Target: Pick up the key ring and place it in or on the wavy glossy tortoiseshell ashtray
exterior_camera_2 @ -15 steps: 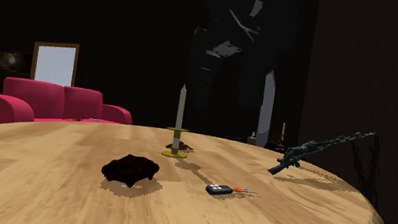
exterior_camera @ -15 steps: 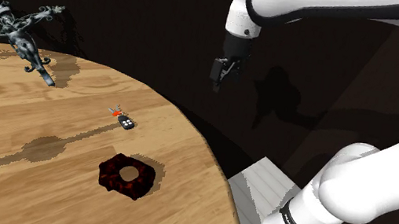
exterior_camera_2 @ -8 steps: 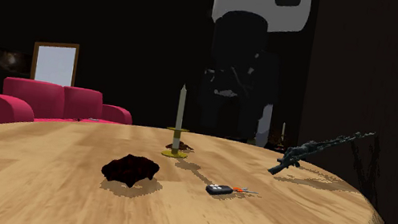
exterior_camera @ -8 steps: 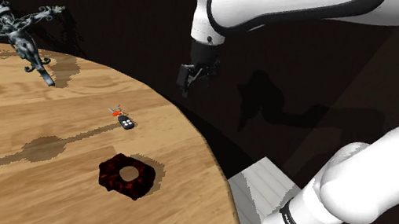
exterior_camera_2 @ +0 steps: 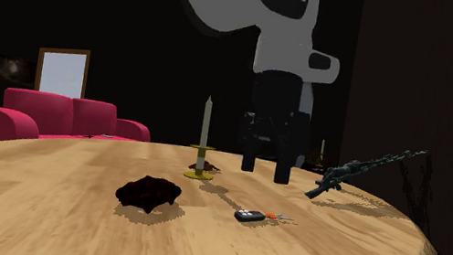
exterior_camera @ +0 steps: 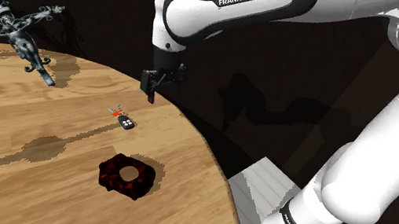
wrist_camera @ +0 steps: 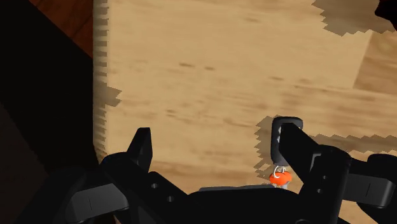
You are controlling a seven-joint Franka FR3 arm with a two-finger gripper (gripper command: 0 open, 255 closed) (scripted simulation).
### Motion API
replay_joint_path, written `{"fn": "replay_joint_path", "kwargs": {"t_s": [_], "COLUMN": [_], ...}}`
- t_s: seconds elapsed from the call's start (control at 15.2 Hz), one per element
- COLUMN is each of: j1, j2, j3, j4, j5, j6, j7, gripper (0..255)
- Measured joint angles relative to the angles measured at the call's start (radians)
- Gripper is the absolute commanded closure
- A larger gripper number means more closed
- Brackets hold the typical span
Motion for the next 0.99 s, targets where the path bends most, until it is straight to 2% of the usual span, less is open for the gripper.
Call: {"fn": "replay_joint_path", "kwargs": {"t_s": [0.59,0.99], "j1": [0.088,0.105], "j2": [0.337,0.397], "j3": [0.030,0.026], "j4": [0.308,0.313], "j5": [-0.088,-0.108], "j6": [0.014,0.067], "j7": [0.143,0.165], "gripper": [0,0]}}
